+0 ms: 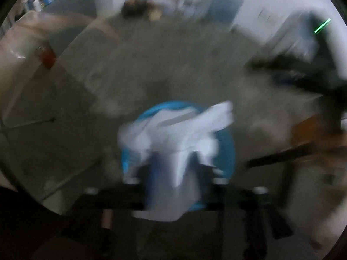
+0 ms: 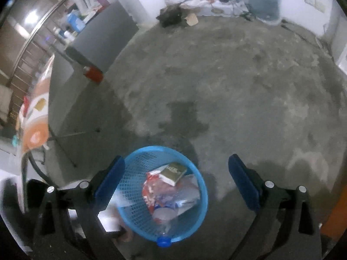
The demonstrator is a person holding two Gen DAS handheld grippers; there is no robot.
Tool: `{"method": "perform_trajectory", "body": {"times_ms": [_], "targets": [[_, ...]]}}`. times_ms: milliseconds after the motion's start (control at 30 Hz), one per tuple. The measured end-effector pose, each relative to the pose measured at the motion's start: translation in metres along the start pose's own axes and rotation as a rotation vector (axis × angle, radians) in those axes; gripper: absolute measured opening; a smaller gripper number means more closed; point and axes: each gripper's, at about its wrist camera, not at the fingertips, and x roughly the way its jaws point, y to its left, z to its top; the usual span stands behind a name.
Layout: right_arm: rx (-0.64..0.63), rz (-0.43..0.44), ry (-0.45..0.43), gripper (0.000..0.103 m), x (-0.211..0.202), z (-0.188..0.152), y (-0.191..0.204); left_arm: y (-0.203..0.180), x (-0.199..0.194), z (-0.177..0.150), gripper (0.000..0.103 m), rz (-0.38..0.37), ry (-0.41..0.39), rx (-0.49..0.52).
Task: Collect trash
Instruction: 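Carry gold box and tissue to the basket and open both grippers, then move both open grippers back over the table toward the clear bag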
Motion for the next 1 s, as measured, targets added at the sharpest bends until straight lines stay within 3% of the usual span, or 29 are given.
{"method": "perform_trajectory", "body": {"times_ms": [67, 100, 167, 300, 433, 600, 733, 800, 933, 1000], "targets": [[0.020, 0.052, -0.005, 0.092, 0.005, 0.000, 0.000, -0.005, 0.038, 0.003, 0.058, 0.126, 0.075, 0.013], [0.030, 0.076, -0.001, 0.092, 0.006, 0.001, -0.001, -0.003, 0.053, 0.002, 0.058, 0.139, 0.116, -0.017], [0.028, 0.102, 0.009, 0.092, 0.008, 0.003, -0.001, 0.001, 0.064, -0.005, 0.058, 0.095, 0.156, -0.074], [-0.016, 0.092, -0.006, 0.092, 0.008, 0.003, 0.010, 0.001, 0.047, -0.012, 0.059, 0.125, 0.106, -0.083], [-0.047, 0.099, -0.018, 0.092, -0.001, -0.003, 0.018, 0.002, 0.011, -0.018, 0.059, 0.082, 0.036, -0.095], [-0.071, 0.217, -0.045, 0.092, -0.029, -0.007, 0.044, 0.017, -0.102, -0.045, 0.059, -0.053, -0.204, -0.102], [-0.160, 0.324, -0.091, 0.093, -0.062, -0.006, 0.092, 0.053, -0.207, -0.085, 0.059, -0.049, -0.412, -0.171], [-0.239, 0.343, -0.112, 0.094, -0.072, -0.005, 0.123, 0.087, -0.248, -0.106, 0.059, 0.035, -0.492, -0.235], [-0.388, 0.416, -0.092, 0.095, -0.075, -0.002, 0.200, 0.184, -0.287, -0.143, 0.059, 0.258, -0.536, -0.440], [-0.438, 0.483, -0.069, 0.095, -0.069, 0.000, 0.236, 0.241, -0.296, -0.163, 0.059, 0.442, -0.533, -0.546]]}}
